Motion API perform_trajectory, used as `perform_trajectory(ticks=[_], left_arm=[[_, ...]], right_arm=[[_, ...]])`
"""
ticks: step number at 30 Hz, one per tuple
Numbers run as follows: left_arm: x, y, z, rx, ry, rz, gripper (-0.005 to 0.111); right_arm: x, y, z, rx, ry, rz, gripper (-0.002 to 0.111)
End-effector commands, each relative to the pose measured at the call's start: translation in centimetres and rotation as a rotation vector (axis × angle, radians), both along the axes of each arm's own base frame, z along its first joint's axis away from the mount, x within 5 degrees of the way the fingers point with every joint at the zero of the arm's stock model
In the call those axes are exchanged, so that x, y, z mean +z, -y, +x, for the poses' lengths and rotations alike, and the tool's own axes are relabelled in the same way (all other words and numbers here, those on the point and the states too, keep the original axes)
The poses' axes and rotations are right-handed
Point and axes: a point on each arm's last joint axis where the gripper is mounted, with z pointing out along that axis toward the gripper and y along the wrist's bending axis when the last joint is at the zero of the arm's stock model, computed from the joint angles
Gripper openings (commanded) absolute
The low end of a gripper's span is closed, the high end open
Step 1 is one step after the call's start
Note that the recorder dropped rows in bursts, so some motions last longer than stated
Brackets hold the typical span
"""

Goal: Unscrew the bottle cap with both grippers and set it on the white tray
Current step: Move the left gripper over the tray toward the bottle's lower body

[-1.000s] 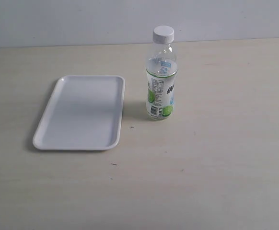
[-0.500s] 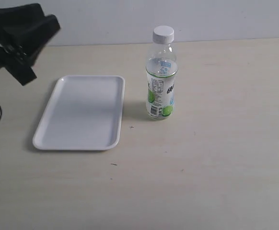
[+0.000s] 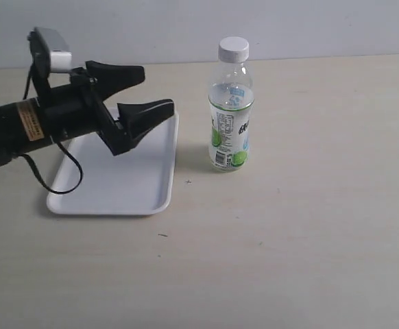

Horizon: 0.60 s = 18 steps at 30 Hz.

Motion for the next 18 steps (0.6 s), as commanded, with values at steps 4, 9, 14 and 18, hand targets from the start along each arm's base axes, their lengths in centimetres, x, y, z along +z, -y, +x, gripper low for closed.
perform_trajectory(ticks=[4,9,14,18], left_arm=[[-2.8,2.6,0.9,-0.068,0.003,0.022,0.085],[-3.9,2.8,1.7,-0.063,-0.017,0.022,0.085],[-4.8,2.8,2.2,-0.041,-0.037,0.017,0.085],[-5.1,2.9,2.5,-0.041,-0.038,0.017,0.085]], right_arm=[[0.0,0.0,0.0,-0.006,0.013,-0.001,0.000],[0.0,0.0,0.0,-0.006,0.013,-0.001,0.000],[0.0,0.0,0.0,-0.006,0.013,-0.001,0.000],[0.0,0.0,0.0,-0.006,0.013,-0.001,0.000]])
